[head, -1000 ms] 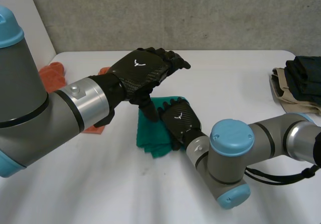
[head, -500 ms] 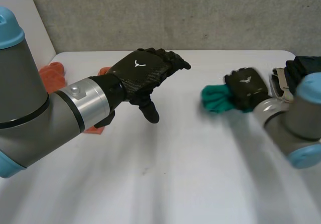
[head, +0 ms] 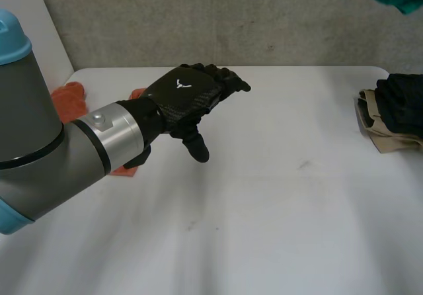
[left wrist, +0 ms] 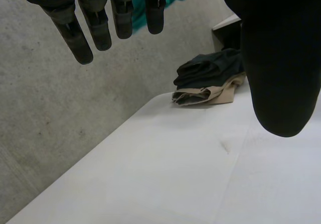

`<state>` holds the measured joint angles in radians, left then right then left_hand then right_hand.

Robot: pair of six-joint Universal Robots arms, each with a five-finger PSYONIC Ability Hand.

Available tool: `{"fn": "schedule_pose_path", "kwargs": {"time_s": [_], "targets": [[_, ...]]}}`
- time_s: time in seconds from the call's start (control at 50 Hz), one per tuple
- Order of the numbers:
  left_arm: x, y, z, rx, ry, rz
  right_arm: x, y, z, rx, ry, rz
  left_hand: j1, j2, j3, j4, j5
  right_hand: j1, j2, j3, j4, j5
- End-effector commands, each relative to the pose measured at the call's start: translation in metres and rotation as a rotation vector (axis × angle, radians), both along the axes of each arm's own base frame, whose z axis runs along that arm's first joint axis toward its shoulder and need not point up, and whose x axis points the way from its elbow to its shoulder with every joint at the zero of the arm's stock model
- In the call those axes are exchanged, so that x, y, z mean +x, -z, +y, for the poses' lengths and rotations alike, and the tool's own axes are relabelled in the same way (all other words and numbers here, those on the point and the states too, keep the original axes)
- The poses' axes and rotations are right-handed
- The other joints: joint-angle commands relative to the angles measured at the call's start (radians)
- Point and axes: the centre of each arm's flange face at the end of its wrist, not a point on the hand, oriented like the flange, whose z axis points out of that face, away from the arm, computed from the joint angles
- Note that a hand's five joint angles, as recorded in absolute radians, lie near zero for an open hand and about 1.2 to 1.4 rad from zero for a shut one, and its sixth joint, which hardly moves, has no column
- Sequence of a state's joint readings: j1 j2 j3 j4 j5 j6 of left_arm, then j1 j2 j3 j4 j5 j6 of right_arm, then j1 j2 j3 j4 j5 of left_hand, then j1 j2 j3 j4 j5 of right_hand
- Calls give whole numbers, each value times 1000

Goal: Fold the laundry.

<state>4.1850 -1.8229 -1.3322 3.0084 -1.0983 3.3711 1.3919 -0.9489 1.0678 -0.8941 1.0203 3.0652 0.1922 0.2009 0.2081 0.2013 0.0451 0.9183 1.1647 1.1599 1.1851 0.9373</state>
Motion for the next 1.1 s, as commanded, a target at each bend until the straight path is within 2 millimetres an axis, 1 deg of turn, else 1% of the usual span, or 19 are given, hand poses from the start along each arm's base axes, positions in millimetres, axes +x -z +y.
{"fn": "schedule_pose_path", "kwargs": {"time_s": [0.02, 0.04, 0.06, 0.08, 0.14, 0.2, 0.26, 0.42, 0.52, 0.58, 0.6, 0.66, 0.7, 0.78, 0.8, 0.88, 0.94, 1.02, 1.1], "targets": [[0, 2, 2, 9, 4, -1, -72, 85, -28, 158, 62, 12, 21, 13, 5, 12, -6, 478, 232, 236, 211, 284], [-1, 2, 2, 9, 6, -1, -78, 96, -29, 179, 60, 21, 21, 13, 5, 12, -6, 478, 232, 236, 211, 284], [-1, 3, 3, 11, 7, -2, -88, 119, -31, 227, 48, 34, 21, 13, 5, 12, -6, 478, 232, 236, 211, 284], [-1, 4, 3, 12, 9, -3, -92, 130, -31, 250, 41, 39, 21, 13, 5, 12, -6, 478, 232, 236, 211, 284], [-1, 6, 3, 17, 7, -6, -95, 171, -30, 334, -7, 59, 21, 13, 5, 12, -6, 478, 232, 236, 211, 284], [-1, 7, 3, 22, 7, -9, -103, 194, -24, 388, -22, 68, 24, 16, 8, 15, -3, 478, 232, 236, 211, 284], [-2, 8, 4, 24, 9, -10, -113, 199, -20, 405, -21, 72, 27, 18, 11, 18, 0, 478, 232, 236, 211, 284], [-2, 8, 5, 25, 12, -9, -134, 181, -17, 390, -70, 107, 27, 19, 11, 18, 0, 478, 232, 236, 211, 284], [-5, 8, 11, 25, 29, -10, -145, 179, -21, 408, -96, 72, 27, 18, 11, 18, 0, 478, 232, 236, 211, 284], [-6, 8, 13, 23, 33, -9, -151, 187, -21, 433, -96, 49, 24, 16, 8, 15, -3, 478, 232, 236, 211, 284], [-6, 8, 13, 25, 33, -10, -152, 188, -21, 438, -96, 45, 27, 18, 11, 18, 0, 325, 79, 83, 58, 131], [-7, 8, 13, 23, 35, -9, -154, 185, -18, 448, -82, 26, 27, 19, 11, 18, 0, -744, -990, -985, -1011, -937], [-6, 8, 14, 25, 35, -10, -153, 180, -16, 455, -76, 15, 27, 19, 11, 18, 0, -744, -990, -985, -1011, -937], [-6, 8, 14, 25, 35, -10, -159, 151, -4, 459, -13, -21, 27, 19, 11, 18, 0, -744, -990, -985, -1011, -937], [-6, 8, 13, 23, 33, -9, -163, 136, 3, 452, 18, -21, 27, 19, 11, 18, 0, -744, -990, -985, -1011, -937], [-6, 7, 13, 22, 33, -8, -165, 112, 17, 446, 75, -11, 27, 19, 11, 18, 0, -744, -990, -985, -1011, -937], [-6, 7, 14, 22, 35, -8, -166, 108, 23, 460, 95, -2, 24, 16, 8, 15, -3, -744, -990, -985, -1011, -937], [-6, 7, 13, 20, 30, -8, -178, 106, 34, 491, 168, 47, 24, 16, 8, 15, -3, -744, -990, -985, -1011, -937], [-6, 6, 13, 19, 29, -7, -192, 101, 46, 496, 294, 196, 24, 16, 8, 15, -3, -744, -990, -985, -1011, -937]]}}
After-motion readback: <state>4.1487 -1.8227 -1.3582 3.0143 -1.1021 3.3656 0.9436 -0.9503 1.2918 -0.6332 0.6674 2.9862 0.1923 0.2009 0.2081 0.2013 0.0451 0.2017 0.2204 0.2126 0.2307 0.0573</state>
